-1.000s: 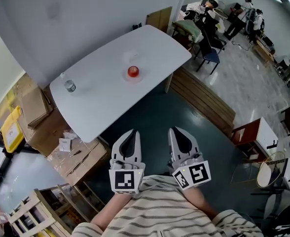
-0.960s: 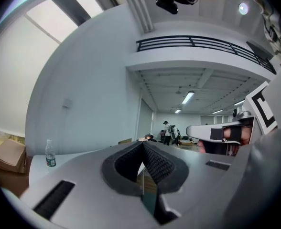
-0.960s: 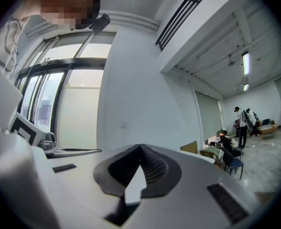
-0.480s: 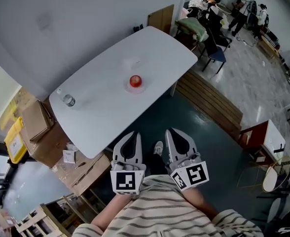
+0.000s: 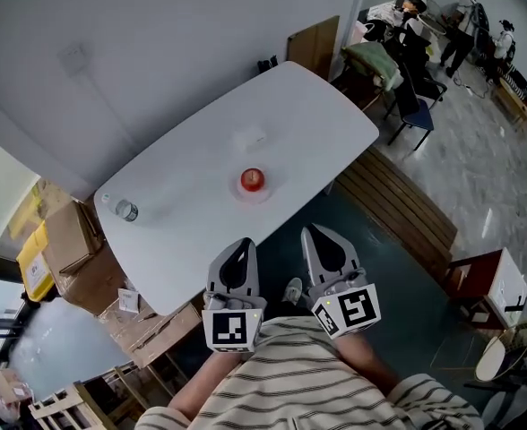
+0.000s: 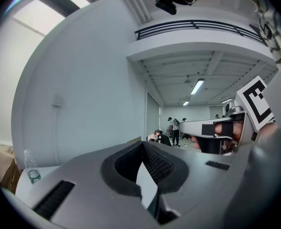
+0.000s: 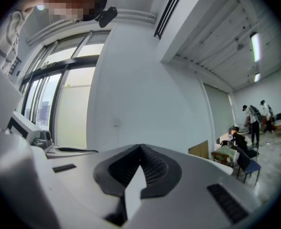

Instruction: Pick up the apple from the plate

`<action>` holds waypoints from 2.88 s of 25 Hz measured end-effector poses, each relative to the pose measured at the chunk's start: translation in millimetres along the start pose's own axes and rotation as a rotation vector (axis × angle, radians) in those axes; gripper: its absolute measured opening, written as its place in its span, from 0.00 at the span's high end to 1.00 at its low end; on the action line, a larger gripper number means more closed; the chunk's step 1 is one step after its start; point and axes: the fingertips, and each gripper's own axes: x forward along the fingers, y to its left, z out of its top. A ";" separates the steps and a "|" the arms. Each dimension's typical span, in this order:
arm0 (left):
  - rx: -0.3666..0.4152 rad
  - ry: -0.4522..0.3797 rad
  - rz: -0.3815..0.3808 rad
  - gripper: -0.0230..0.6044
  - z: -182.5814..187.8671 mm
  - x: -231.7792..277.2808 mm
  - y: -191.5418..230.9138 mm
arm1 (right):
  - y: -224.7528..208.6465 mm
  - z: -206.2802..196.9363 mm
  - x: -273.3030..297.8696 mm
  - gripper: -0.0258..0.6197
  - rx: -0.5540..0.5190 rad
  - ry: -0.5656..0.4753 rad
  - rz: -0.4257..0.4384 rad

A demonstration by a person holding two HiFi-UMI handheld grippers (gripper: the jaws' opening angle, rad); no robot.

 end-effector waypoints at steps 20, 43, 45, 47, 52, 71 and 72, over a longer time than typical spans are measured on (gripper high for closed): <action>0.010 0.087 0.146 0.96 -29.2 100.5 3.8 | -84.9 -24.1 77.3 0.94 0.041 0.067 0.155; -0.038 0.258 0.120 0.93 -119.3 151.9 61.3 | -58.3 -101.9 125.0 0.94 0.084 0.275 0.170; -0.044 0.269 0.112 0.81 -127.9 158.1 63.5 | -59.9 -106.1 129.7 0.94 0.080 0.283 0.170; -0.037 0.278 0.111 0.79 -136.4 162.4 66.3 | -59.8 -109.2 133.3 0.94 0.078 0.288 0.172; -0.009 0.336 0.119 0.69 -170.0 171.0 73.6 | -59.6 -122.2 134.5 0.94 0.090 0.320 0.166; 0.062 0.407 0.081 0.43 -246.7 212.0 87.0 | -70.1 -147.3 145.1 0.94 0.111 0.377 0.160; 0.067 0.410 0.080 0.42 -250.9 215.0 88.1 | -71.6 -148.4 145.1 0.94 0.112 0.380 0.158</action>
